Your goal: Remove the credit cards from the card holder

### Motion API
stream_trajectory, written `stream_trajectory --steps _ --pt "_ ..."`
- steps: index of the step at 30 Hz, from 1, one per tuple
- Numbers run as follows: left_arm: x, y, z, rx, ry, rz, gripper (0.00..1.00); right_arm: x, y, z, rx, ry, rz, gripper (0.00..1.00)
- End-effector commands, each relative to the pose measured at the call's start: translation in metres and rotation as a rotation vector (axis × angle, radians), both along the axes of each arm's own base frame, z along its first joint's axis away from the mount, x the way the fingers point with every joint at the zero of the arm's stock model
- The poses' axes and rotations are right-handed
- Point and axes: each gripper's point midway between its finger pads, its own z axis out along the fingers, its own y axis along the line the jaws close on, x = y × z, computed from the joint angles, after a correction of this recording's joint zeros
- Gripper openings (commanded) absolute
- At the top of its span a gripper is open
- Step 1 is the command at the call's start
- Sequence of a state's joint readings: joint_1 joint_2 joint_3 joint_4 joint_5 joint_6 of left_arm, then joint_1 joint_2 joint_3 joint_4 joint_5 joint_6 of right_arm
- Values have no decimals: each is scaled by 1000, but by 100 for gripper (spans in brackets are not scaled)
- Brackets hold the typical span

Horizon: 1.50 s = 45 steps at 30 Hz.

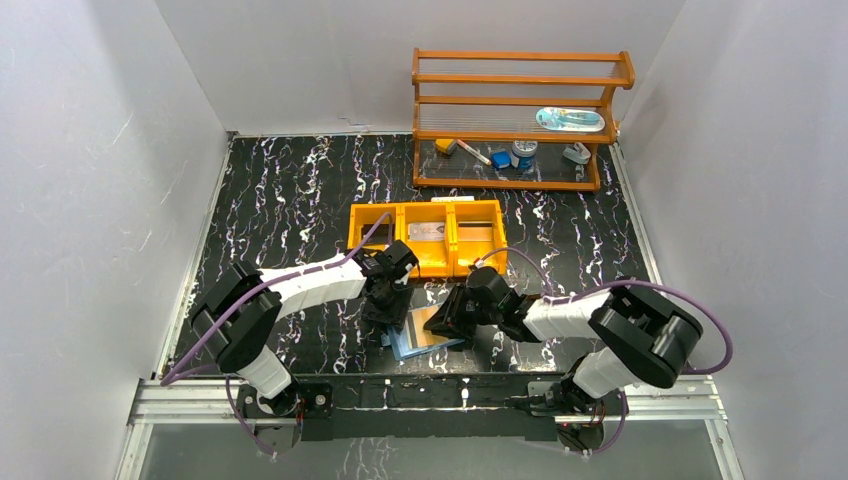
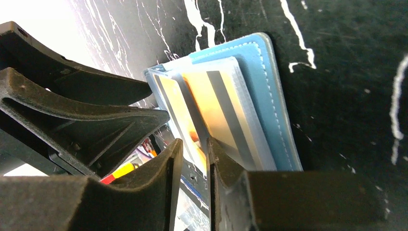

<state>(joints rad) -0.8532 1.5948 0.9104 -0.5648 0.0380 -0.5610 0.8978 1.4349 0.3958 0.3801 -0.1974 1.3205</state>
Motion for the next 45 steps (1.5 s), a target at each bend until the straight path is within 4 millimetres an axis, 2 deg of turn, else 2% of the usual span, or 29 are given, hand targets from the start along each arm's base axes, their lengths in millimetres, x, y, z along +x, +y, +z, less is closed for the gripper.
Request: stream_trajectory --steps 1,5,11,16,19,30,32,33,38,41,45 --pt "-14 21 -12 87 38 -14 45 -3 2 -11 -10 -4 48 32" --pt "-13 21 -11 84 36 -14 45 -2 -1 -14 -25 -10 36 24" --pt "-15 22 -12 84 35 -7 45 3 -16 -11 -69 -50 -13 9" --pt "-13 21 -11 80 30 -10 44 7 -23 -4 -64 -74 -29 9" --pt "-13 19 -9 74 30 -15 44 0 -34 -15 -83 -54 -25 9" --pt "-9 18 -4 65 6 -6 45 3 -42 -12 -95 -62 -57 9" --pt "-6 17 2 55 -13 4 48 2 -40 -10 -82 -62 -52 10" --pt "4 8 22 13 -63 17 55 1 -37 -9 -68 -50 -39 10" --pt "19 -14 58 -87 -126 14 64 -2 -37 -15 -71 -23 -44 10" --pt "21 -27 67 -145 -126 -9 66 -2 -37 -16 -68 -17 -46 10" --pt "16 -37 63 -180 -81 -41 64 -3 -37 -16 -65 -15 -48 10"
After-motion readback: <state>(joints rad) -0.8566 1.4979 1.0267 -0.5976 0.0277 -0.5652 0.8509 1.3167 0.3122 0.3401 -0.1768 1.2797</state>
